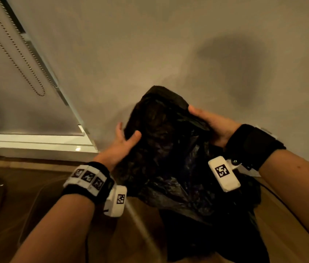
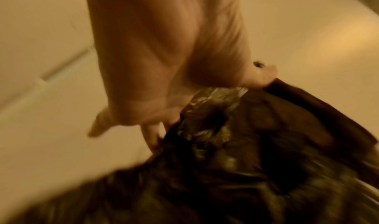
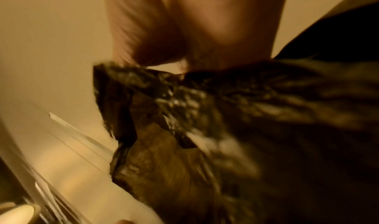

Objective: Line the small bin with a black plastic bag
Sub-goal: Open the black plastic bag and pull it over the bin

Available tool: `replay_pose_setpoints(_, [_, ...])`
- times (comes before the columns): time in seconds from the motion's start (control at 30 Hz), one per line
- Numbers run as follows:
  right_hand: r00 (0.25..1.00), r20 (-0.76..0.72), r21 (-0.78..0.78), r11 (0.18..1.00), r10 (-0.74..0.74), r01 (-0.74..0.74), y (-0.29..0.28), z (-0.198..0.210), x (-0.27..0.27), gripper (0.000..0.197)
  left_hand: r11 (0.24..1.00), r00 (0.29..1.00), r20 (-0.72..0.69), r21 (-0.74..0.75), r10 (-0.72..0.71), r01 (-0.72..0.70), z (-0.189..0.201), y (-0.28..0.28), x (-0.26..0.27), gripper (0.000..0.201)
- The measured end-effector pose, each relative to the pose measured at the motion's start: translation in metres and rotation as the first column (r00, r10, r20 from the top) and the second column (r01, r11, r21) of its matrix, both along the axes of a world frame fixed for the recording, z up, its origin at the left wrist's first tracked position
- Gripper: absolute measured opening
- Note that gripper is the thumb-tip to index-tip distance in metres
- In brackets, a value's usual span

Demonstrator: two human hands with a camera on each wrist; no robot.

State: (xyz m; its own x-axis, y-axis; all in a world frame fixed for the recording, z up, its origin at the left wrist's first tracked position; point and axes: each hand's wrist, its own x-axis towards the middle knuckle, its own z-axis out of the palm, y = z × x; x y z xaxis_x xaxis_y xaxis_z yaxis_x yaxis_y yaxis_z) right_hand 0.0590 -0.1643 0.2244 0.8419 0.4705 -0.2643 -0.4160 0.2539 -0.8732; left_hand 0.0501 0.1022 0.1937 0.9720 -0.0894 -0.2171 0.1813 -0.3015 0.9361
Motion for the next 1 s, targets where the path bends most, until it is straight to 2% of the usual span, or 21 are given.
replay_pose_setpoints(0.07, [0.997, 0.051, -0.002, 0.999, 0.051, -0.051, -0.001, -0.005, 0.004, 0.059, 0.981, 0.98, -0.085, 0.061, -0.178, 0.184, -0.007, -0.024, -0.008, 0.073])
replay_pose_setpoints(0.1, [0.995, 0.089, -0.011, 0.999, 0.04, -0.039, -0.002, -0.008, 0.006, 0.059, 0.964, 0.963, -0.116, 0.083, -0.244, 0.254, -0.01, -0.033, -0.012, 0.054])
replay_pose_setpoints(0.17, [0.987, 0.161, -0.112, 0.994, 0.009, 0.009, -0.006, -0.011, 0.007, 0.059, 0.966, 0.962, -0.12, 0.048, -0.247, 0.254, -0.02, -0.037, -0.013, 0.04])
replay_pose_setpoints(0.23, [0.96, 0.26, -0.431, 0.902, 0.104, 0.019, -0.011, -0.016, 0.005, 0.074, 0.972, 0.966, -0.174, -0.174, -0.189, 0.159, -0.018, -0.03, -0.013, 0.021])
replay_pose_setpoints(0.3, [0.92, 0.294, -0.787, 0.612, 0.259, 0.079, -0.018, -0.024, 0.002, 0.084, 0.929, 0.959, -0.258, -0.369, -0.12, 0.017, -0.016, -0.017, -0.011, 0.021])
replay_pose_setpoints(0.33, [0.899, 0.266, -0.895, 0.436, 0.347, 0.096, -0.023, -0.031, 0.002, 0.073, 0.909, 0.957, -0.278, -0.415, -0.083, -0.042, -0.016, -0.009, -0.009, 0.023])
replay_pose_setpoints(0.4, [0.866, 0.147, -0.986, 0.137, 0.477, 0.092, -0.035, -0.037, 0.0, 0.024, 0.905, 0.966, -0.257, -0.417, -0.03, -0.083, -0.015, 0.007, -0.007, 0.021])
replay_pose_setpoints(0.43, [0.867, 0.103, -0.995, 0.05, 0.488, 0.09, -0.042, -0.037, 0.0, 0.005, 0.915, 0.969, -0.246, -0.393, -0.01, -0.091, -0.015, 0.014, -0.006, 0.022])
replay_pose_setpoints(0.47, [0.879, 0.1, -0.994, 0.012, 0.466, 0.106, -0.05, -0.035, 0.0, 0.006, 0.934, 0.971, -0.239, -0.349, -0.009, -0.078, -0.014, 0.021, -0.007, 0.021])
replay_pose_setpoints(0.5, [0.9, 0.123, -0.992, 0.013, 0.417, 0.129, -0.058, -0.034, 0.002, 0.01, 0.954, 0.974, -0.218, -0.299, -0.055, -0.013, -0.012, 0.028, -0.008, 0.019])
replay_pose_setpoints(0.57, [0.933, 0.222, -0.972, 0.135, 0.282, 0.191, -0.068, -0.025, 0.004, 0.012, 0.97, 0.95, -0.203, -0.104, -0.235, 0.218, -0.007, 0.038, -0.01, 0.043])
replay_pose_setpoints(0.63, [0.945, 0.275, -0.91, 0.366, 0.176, 0.196, -0.063, -0.015, -0.002, 0.005, 0.899, 0.894, -0.28, 0.168, -0.35, 0.405, -0.006, 0.039, -0.012, 0.061])
replay_pose_setpoints(0.67, [0.949, 0.261, -0.876, 0.457, 0.176, 0.156, -0.057, -0.009, -0.006, 0.007, 0.849, 0.884, -0.292, 0.284, -0.366, 0.446, -0.005, 0.036, -0.013, 0.058])
replay_pose_setpoints(0.7, [0.946, 0.227, -0.866, 0.491, 0.231, 0.088, -0.053, -0.006, -0.009, 0.013, 0.82, 0.899, -0.273, 0.381, -0.342, 0.428, -0.006, 0.033, -0.013, 0.052])
replay_pose_setpoints(0.73, [0.935, 0.204, -0.871, 0.49, 0.291, 0.037, -0.048, -0.006, -0.012, 0.017, 0.834, 0.929, -0.237, 0.416, -0.285, 0.362, -0.007, 0.03, -0.013, 0.044])
replay_pose_setpoints(0.77, [0.916, 0.199, -0.896, 0.443, 0.348, 0.026, -0.046, -0.008, -0.012, 0.018, 0.899, 0.958, -0.192, 0.343, -0.215, 0.271, -0.005, 0.029, -0.013, 0.036])
replay_pose_setpoints(0.8, [0.895, 0.205, -0.932, 0.357, 0.397, 0.055, -0.045, -0.011, -0.011, 0.02, 0.981, 0.973, -0.204, 0.135, -0.112, 0.141, -0.002, 0.029, -0.014, 0.031])
replay_pose_setpoints(0.83, [0.873, 0.22, -0.958, 0.266, 0.436, 0.109, -0.048, -0.016, -0.007, 0.026, 0.996, 0.968, -0.247, -0.087, -0.046, 0.025, -0.003, 0.033, -0.014, 0.027])
replay_pose_setpoints(0.9, [0.86, 0.237, -0.971, 0.132, 0.451, 0.198, -0.054, -0.021, -0.001, 0.032, 0.883, 0.941, -0.337, -0.452, -0.039, -0.126, -0.001, 0.038, -0.017, 0.031])
replay_pose_setpoints(0.97, [0.88, 0.219, -0.973, 0.023, 0.422, 0.231, -0.06, -0.023, 0.004, 0.022, 0.819, 0.93, -0.356, -0.557, -0.091, -0.134, 0.004, 0.03, -0.029, 0.038])
replay_pose_setpoints(1.0, [0.898, 0.2, -0.976, 0.0, 0.391, 0.218, -0.061, -0.024, 0.004, 0.017, 0.809, 0.928, -0.356, -0.575, -0.113, -0.122, 0.008, 0.022, -0.036, 0.034])
